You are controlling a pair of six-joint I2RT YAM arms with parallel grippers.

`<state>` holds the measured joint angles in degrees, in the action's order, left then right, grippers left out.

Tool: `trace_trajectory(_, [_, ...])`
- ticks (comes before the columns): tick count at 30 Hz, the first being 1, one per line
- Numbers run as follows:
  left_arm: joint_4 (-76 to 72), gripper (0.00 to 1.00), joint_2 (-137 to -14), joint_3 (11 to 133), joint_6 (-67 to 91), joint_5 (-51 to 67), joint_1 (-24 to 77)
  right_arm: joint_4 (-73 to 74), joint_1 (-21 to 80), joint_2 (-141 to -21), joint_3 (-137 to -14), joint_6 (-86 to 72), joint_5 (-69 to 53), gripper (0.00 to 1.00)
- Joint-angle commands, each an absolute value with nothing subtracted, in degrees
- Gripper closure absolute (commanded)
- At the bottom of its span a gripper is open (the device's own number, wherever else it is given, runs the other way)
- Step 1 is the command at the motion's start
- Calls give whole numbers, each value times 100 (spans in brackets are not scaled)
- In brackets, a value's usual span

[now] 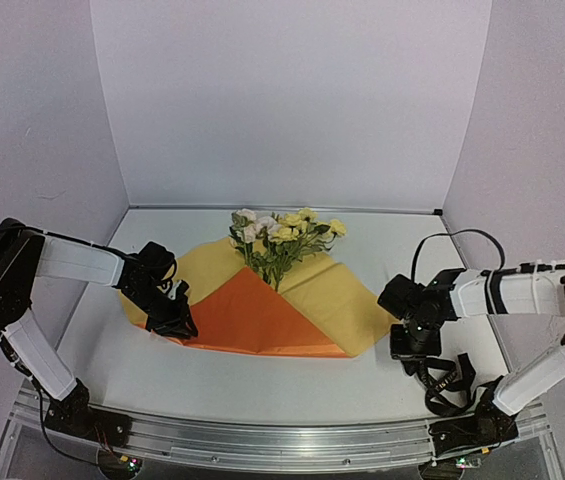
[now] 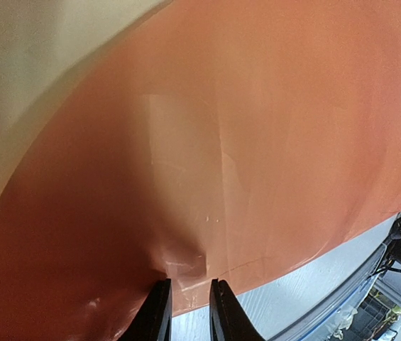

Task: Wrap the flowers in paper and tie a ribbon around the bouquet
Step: Adjust the ribbon at the corner of the board, then press the fold line of the 1/4-folded wrapping paper.

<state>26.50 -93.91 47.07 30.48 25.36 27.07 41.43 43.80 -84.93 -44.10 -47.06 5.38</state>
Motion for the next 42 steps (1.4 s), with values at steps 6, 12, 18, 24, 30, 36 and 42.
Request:
trace_trajectory(6, [2634,79,-9177,4716,3041,2577,2733,5357,3282,-7350,-3763,-5432,1666,97])
trace_trajectory(12, [2625,79,-9129,4699,3024,2607,2733,5763,3262,-7338,-4538,-4700,1208,71])
trace_trajectory(18, [2567,79,-9081,4677,3041,2639,2742,5352,3723,-7318,-5054,-3731,673,29])
trace_trajectory(24, [2510,79,-9097,4661,3064,2648,2757,4112,3848,-8345,-5685,-3283,-1498,24])
trace_trajectory(30, [2472,79,-9113,4676,3125,2637,2784,3394,4032,-9510,-6531,-3384,-2752,32])
trace_trajectory(36, [2441,79,-9123,4676,3170,2620,2801,3338,4246,-10238,-7065,-3519,-3083,33])
trace_trajectory(42, [2454,80,-9149,4685,3171,2618,2809,3208,4328,-10572,-6981,-3471,-3050,36])
